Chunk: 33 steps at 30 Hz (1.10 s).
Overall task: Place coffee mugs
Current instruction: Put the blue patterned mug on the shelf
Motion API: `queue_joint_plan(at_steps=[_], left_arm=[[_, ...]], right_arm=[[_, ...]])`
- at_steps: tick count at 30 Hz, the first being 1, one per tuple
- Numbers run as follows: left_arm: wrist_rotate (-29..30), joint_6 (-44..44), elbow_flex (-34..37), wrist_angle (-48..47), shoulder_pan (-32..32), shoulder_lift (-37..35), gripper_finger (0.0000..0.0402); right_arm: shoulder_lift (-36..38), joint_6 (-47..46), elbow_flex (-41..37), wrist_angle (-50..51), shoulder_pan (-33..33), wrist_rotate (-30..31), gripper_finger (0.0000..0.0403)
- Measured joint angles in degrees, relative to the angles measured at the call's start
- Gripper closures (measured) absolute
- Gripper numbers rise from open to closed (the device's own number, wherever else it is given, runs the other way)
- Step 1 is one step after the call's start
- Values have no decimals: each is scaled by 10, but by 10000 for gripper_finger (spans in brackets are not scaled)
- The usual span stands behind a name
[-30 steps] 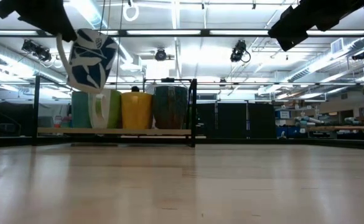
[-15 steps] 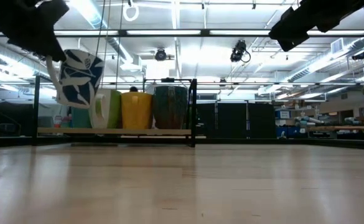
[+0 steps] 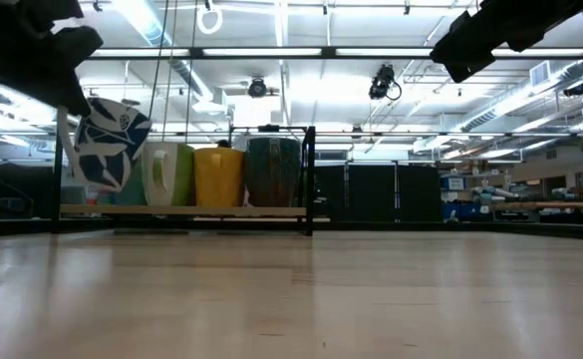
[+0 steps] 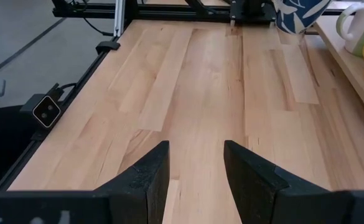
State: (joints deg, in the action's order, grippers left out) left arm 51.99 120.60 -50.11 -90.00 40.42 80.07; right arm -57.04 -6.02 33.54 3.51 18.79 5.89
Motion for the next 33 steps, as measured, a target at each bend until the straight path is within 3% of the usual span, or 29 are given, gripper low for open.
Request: queue_joint_plan(at_steps=[11,16,22,33], left_arm=[[-16,43,48,0,-1,0,324],[-12,21,48,0,-16,-2,324],[34,4,48,0,-38,-3,324],[22,-3,48,0,-50,-3,324]], right_arm=[[0,-4,0,0,0,-2,245],[0,-4,0,0,0,-2,245],[0,-13,0,1,0,-2,245],[0,-18,0,2,0,-5,245]])
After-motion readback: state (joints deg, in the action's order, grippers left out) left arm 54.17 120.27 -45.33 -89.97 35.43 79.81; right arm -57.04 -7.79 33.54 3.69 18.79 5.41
